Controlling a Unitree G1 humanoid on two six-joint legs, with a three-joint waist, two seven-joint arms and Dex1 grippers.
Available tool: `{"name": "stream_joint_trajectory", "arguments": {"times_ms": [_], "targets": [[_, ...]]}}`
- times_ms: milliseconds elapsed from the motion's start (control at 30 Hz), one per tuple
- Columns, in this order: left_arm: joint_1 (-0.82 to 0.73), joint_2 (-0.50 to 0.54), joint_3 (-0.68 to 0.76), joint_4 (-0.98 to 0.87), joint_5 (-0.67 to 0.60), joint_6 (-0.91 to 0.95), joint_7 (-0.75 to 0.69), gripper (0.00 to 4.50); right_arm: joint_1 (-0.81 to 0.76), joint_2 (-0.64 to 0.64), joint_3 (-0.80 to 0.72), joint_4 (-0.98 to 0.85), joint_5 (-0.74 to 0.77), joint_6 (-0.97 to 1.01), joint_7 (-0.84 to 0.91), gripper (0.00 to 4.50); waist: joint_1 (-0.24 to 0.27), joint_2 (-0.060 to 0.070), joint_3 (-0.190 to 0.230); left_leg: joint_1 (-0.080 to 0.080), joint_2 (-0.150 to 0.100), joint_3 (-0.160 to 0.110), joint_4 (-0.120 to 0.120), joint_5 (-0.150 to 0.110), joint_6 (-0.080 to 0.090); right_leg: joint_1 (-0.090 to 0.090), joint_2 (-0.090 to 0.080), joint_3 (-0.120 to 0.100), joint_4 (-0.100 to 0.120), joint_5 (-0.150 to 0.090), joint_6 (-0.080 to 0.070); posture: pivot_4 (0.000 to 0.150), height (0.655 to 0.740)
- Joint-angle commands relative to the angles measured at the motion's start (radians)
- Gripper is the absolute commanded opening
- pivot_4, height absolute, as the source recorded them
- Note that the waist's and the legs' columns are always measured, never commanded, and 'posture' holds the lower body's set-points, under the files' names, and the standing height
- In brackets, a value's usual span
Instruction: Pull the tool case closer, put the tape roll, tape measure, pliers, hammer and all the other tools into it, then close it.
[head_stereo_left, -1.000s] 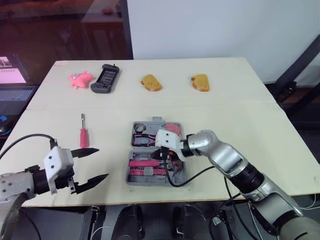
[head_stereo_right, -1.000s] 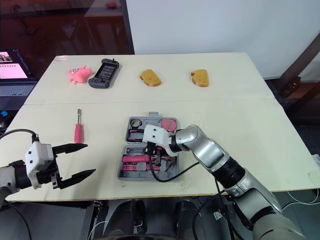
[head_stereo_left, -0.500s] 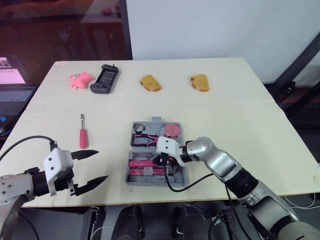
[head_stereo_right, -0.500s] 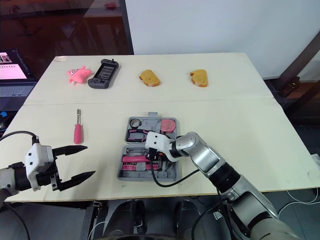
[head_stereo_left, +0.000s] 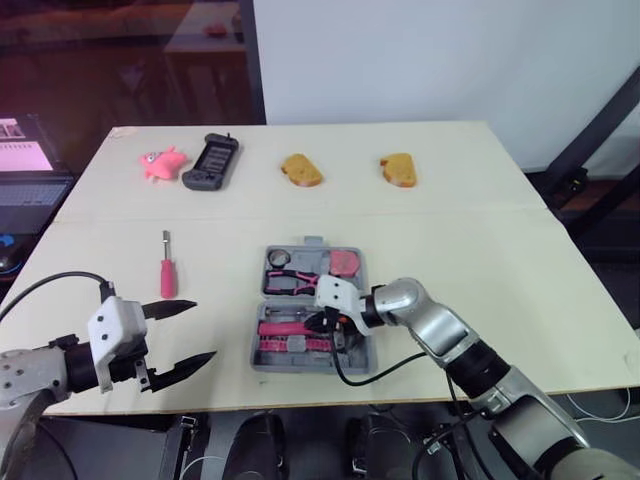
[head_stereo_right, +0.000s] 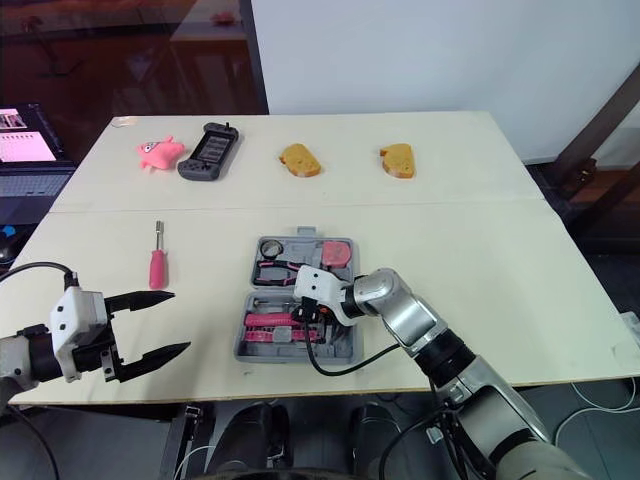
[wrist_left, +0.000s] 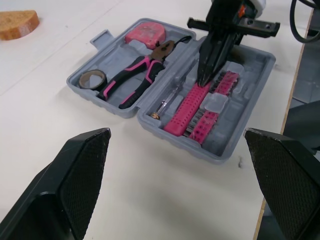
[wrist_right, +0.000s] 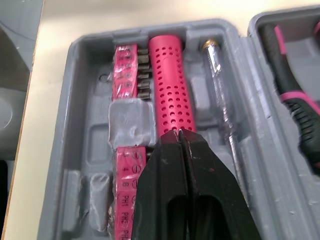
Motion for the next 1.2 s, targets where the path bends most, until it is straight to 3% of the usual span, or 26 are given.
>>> {"name": "stream_joint_trajectory", "arguments": {"times_ms": [33,400,500,733,1000,1200], "targets": [[-0.010,0.016,0.012,-0.007,-0.003,-0.006,-0.001,4.50,0.040,-0.005,0.047,0.101,-0.039,0.035,0.020,0.07,-0.001,-0.001,-0.001,0.000,0.000,0.000,0.000,0.000,0.000,0.000,0.000,0.000,0.000,0.000,0.000,0.150,0.7188],[-0.041,0.001,0.018,0.035,-0.015,-0.007,0.007,4.50,0.059,-0.033,-0.203,-0.084,0.141,-0.116,0.081,0.07,0.002,0.001,0.002,-0.002,0.000,0.000,0.000,0.000,0.000,-0.002,-0.001,0.000,0.000,0.000,0.000,0.150,0.7188],[-0.054,-0.016,0.037,0.092,-0.023,-0.010,0.019,4.50,0.100,-0.100,-0.359,-0.166,0.271,-0.126,0.131,0.89,0.002,0.002,0.002,-0.007,0.000,0.000,0.000,0.000,0.000,-0.003,0.000,0.001,0.000,0.001,0.002,0.150,0.7188],[-0.021,-0.060,0.135,0.366,-0.006,-0.149,-0.003,4.50,0.249,-0.349,-0.643,-0.061,0.293,-0.226,0.137,4.48,0.003,0.001,0.003,-0.007,0.000,0.000,0.000,0.000,0.001,-0.003,0.000,0.000,-0.001,0.001,0.001,0.150,0.7188],[-0.001,-0.071,0.310,0.690,-0.033,-0.271,0.004,4.50,0.403,-0.483,-0.841,0.302,0.264,-0.465,0.144,4.48,0.000,0.000,0.003,-0.007,0.000,0.000,0.000,0.000,0.001,-0.005,-0.001,0.000,-0.002,0.000,0.000,0.150,0.7188],[0.041,-0.065,0.340,0.811,-0.012,-0.359,-0.023,4.50,0.404,-0.487,-0.872,0.410,0.264,-0.538,0.111,4.48,-0.005,0.002,0.004,-0.007,0.000,0.000,0.000,0.000,0.001,-0.007,-0.002,0.000,-0.002,-0.001,-0.001,0.150,0.7188]]}}
